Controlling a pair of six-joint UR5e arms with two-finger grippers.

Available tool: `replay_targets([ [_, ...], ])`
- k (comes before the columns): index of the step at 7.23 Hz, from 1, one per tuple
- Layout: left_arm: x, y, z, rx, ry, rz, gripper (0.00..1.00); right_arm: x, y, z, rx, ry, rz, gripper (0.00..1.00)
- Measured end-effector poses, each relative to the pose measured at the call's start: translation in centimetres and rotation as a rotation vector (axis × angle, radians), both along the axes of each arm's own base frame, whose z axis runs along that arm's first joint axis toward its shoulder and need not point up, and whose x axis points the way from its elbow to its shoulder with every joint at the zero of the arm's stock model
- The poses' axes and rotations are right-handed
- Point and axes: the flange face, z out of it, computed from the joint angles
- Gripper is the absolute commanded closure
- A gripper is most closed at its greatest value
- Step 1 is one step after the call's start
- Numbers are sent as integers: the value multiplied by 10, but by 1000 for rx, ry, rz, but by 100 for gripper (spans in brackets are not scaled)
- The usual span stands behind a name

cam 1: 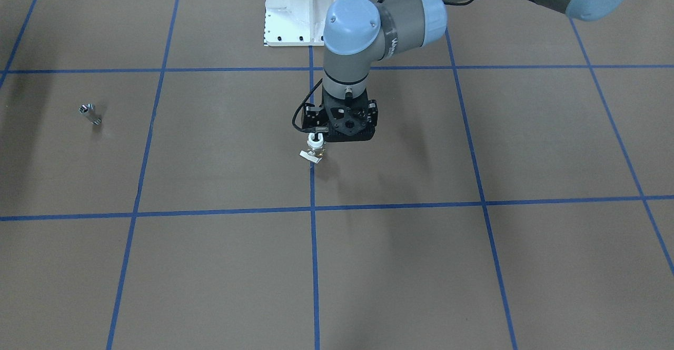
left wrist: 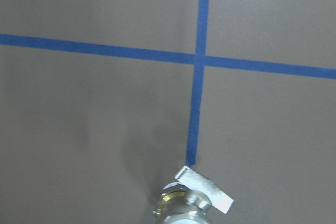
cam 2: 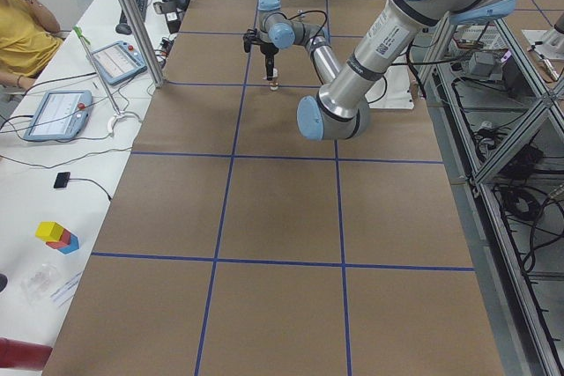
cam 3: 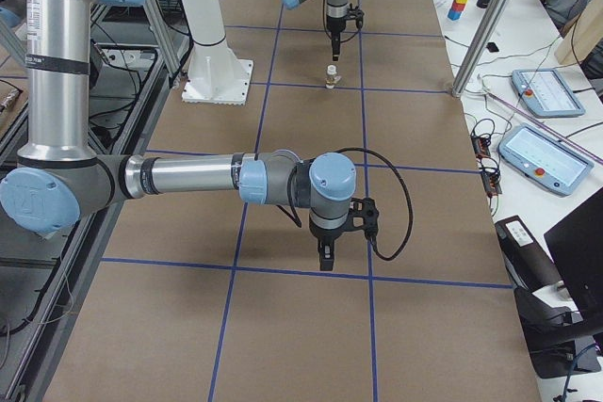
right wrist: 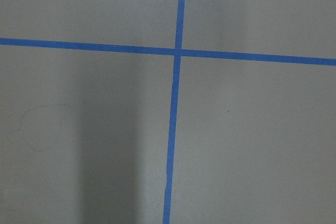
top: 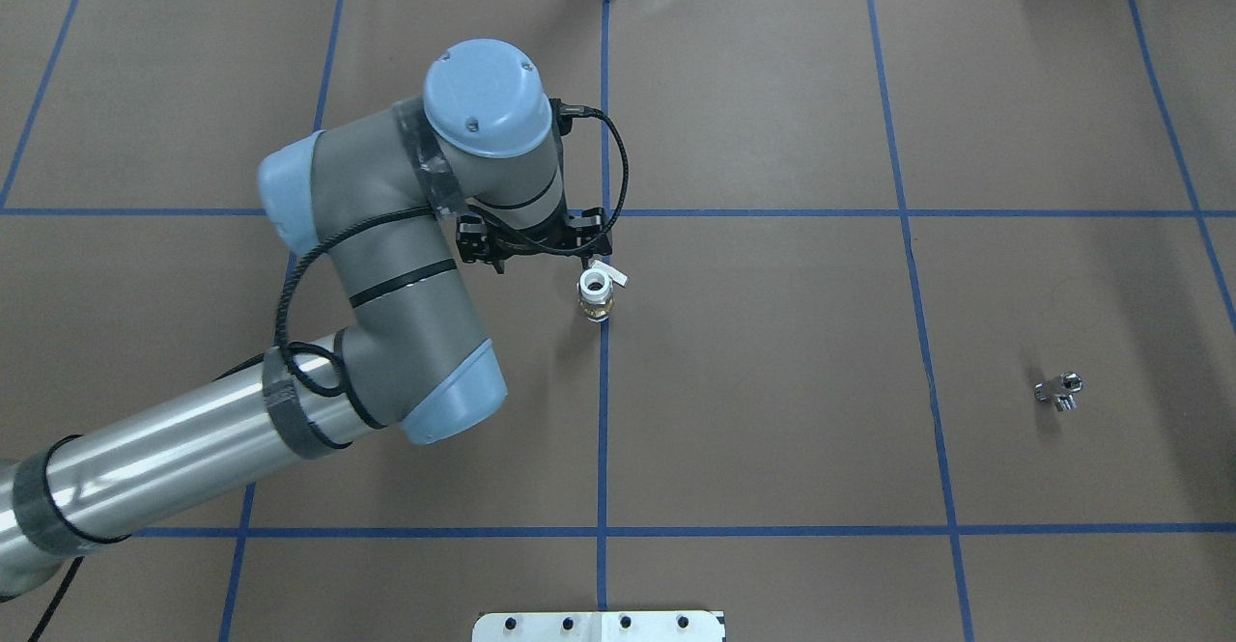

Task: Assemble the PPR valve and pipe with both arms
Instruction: 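Open the left gripper and withdraw the left arm from the valve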

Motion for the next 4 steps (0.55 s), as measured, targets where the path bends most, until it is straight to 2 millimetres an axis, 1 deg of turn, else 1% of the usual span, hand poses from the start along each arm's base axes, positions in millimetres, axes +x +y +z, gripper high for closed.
replay_targets([
  [1, -42, 9, 18, 66, -18, 45, 0, -10, -2, -3, -11, -6, -2, 0],
  [2, -89, 16, 43, 134, -32, 90, 0, -24, -4, -9, -30, -10, -1, 0],
  [3, -140, 15, 73, 178, -43, 136, 0, -37, -6, -20, -48, -11, 8, 0],
  [4, -198, 7, 109, 207, -47, 192, 0, -50, -7, -34, -64, -14, 24, 0],
])
